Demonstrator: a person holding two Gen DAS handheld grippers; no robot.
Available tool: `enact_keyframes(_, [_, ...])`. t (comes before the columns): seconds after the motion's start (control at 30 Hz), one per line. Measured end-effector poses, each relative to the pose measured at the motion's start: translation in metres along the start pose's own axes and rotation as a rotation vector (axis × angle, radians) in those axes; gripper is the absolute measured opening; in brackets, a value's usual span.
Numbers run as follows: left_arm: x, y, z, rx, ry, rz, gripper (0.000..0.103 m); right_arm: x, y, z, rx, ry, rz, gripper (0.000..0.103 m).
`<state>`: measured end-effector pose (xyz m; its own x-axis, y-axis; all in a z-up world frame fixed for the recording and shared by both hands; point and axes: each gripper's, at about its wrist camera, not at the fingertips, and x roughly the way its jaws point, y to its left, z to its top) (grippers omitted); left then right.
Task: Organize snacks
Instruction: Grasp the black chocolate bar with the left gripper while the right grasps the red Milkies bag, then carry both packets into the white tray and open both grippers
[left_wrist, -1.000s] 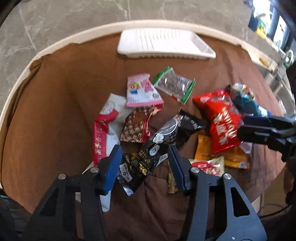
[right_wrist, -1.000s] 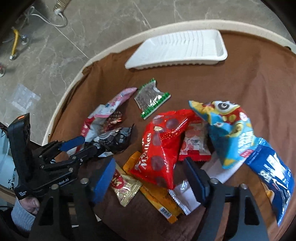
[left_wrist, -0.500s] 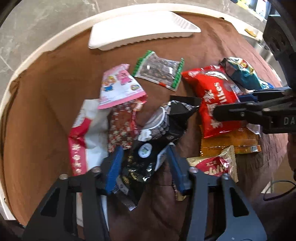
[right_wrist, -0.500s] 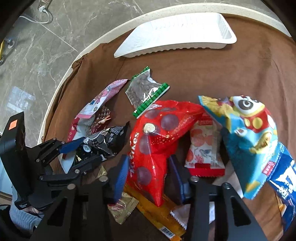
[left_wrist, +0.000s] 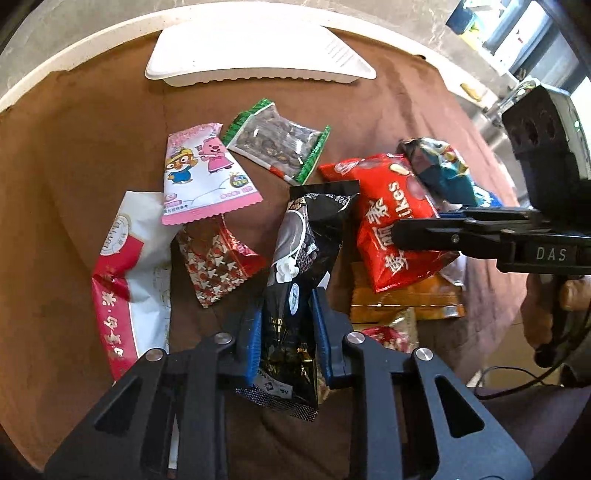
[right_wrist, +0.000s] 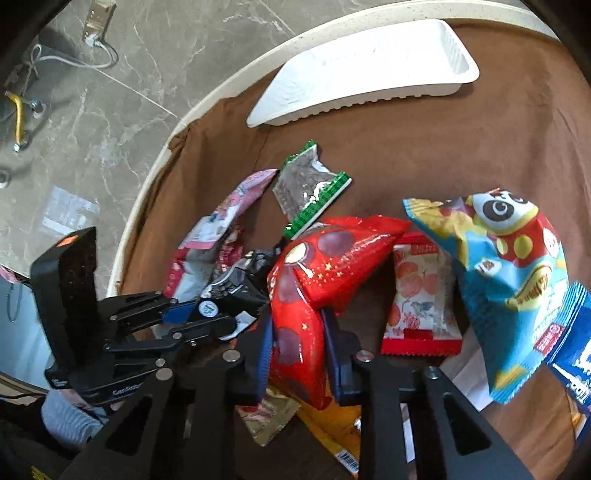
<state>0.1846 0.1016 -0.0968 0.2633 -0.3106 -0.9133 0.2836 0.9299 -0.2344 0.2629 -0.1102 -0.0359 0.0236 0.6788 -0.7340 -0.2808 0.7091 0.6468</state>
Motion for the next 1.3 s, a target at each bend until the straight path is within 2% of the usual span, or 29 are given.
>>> enact_keyframes(0.23, [-0.012,-0.001,0.005,-0.013,-0.003,-0.085,0.022,-0.015,-0.005,0.000,0.043,-0.019,0.083,0.027])
enact_keyframes(0.4, [-0.024,0.005,0.015,-0.042,-0.022,-0.134,0.022,-0.025,-0.005,0.007,0.061,-0.037,0.112,0.027])
enact_keyframes(0.7, [-0.040,0.020,0.054,-0.097,-0.064,-0.232,0.022,-0.044,-0.004,0.044,0.098,-0.095,0.183,0.027])
enact_keyframes(1.0, [-0.042,0.062,0.115,-0.165,-0.115,-0.295,0.022,-0.051,-0.020,0.101,0.117,-0.156,0.195,0.027])
enact_keyframes(1.3, [-0.014,0.127,0.200,-0.254,-0.146,-0.278,0.022,-0.036,-0.053,0.172,0.114,-0.189,0.110,0.027])
